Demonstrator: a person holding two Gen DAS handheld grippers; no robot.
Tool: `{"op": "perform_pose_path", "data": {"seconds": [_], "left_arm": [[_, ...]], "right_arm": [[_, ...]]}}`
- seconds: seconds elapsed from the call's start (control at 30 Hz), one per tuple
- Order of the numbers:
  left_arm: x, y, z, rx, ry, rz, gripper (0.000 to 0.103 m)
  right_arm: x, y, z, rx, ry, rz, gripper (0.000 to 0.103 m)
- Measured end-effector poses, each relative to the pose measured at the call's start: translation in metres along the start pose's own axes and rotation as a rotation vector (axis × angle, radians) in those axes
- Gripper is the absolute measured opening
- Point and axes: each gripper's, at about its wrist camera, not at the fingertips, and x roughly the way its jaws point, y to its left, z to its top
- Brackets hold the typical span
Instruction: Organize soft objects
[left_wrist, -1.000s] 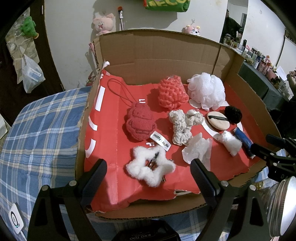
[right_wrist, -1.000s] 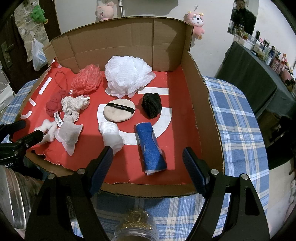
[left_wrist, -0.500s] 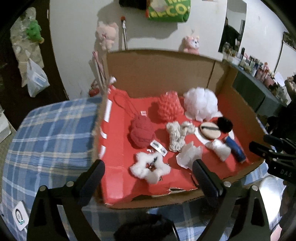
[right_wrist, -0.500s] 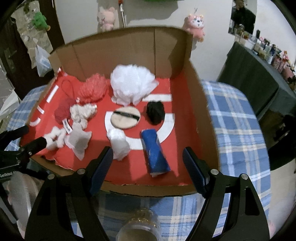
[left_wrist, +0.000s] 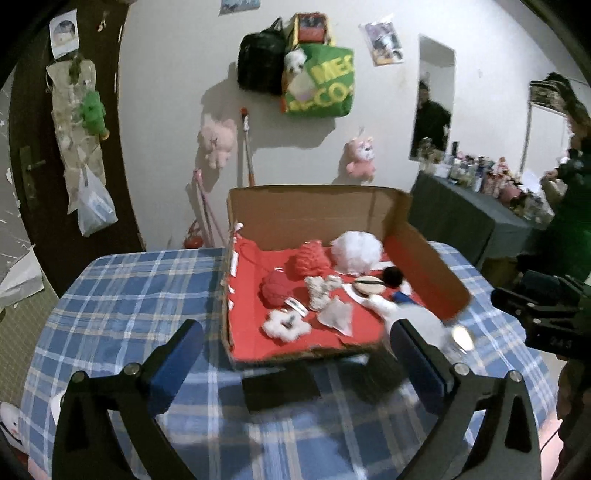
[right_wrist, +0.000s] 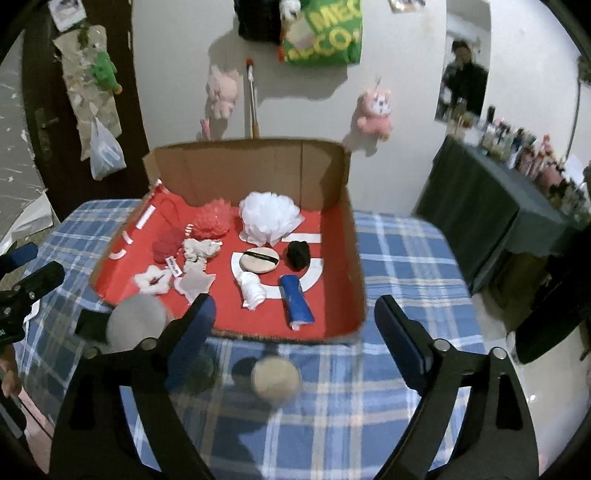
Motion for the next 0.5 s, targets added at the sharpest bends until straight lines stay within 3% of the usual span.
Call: {"op": "perform_pose_path", "data": {"seconds": [0.23,0.5], "left_arm": [[-0.019,-0.013,-0.058,-0.008,-0.033,0.037,0.103],[0.023,-0.023,-0.115,-0.043,0.116,0.02,0.103]], "right_arm": [[-0.036,0.006,-0.056,-0.004,-0.049,-0.005,0.093],[-0.008,0.017,-0.12,0.019,0.01,0.005,0.093]]}}
